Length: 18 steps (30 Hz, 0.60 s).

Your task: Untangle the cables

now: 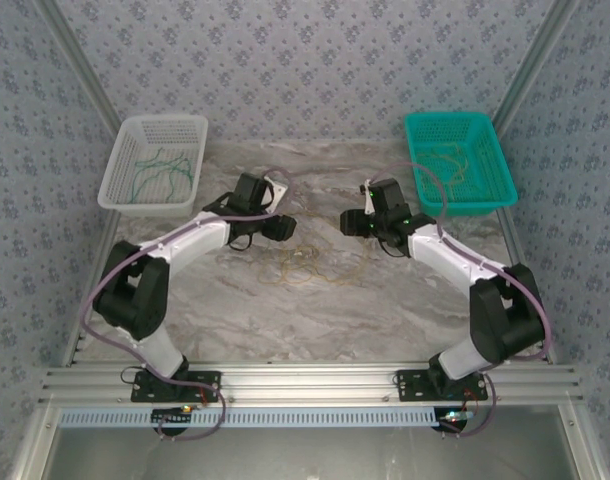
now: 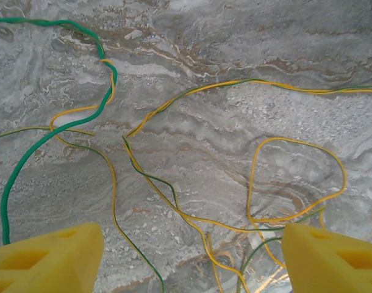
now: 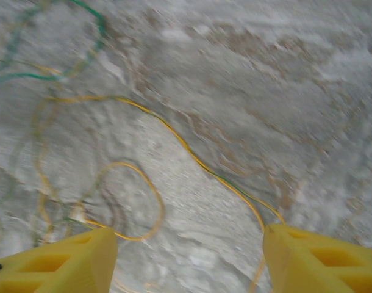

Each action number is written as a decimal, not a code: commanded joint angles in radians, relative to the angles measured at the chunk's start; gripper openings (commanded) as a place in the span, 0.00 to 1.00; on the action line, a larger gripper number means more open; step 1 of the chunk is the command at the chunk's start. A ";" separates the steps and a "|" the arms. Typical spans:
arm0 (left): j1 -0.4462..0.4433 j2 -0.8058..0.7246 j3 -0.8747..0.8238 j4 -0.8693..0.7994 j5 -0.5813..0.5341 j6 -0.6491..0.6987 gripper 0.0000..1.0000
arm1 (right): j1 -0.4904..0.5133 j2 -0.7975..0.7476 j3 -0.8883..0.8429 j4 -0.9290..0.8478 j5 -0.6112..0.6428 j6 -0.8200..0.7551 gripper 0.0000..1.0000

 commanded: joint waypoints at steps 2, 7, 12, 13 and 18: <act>-0.057 -0.193 -0.083 0.133 -0.081 -0.040 0.79 | -0.030 0.019 -0.019 -0.166 0.039 0.041 0.65; -0.162 -0.300 -0.150 0.193 -0.066 0.019 0.80 | -0.047 0.010 -0.113 -0.140 -0.045 0.090 0.59; -0.223 -0.182 -0.131 0.191 0.139 0.018 0.81 | -0.102 -0.026 -0.218 -0.018 -0.151 0.168 0.55; -0.242 -0.139 -0.105 0.175 0.144 0.017 0.82 | -0.110 -0.043 -0.233 0.003 -0.149 0.178 0.55; -0.343 0.079 0.059 0.088 0.076 0.067 0.89 | -0.121 -0.225 -0.296 0.045 0.020 0.201 0.57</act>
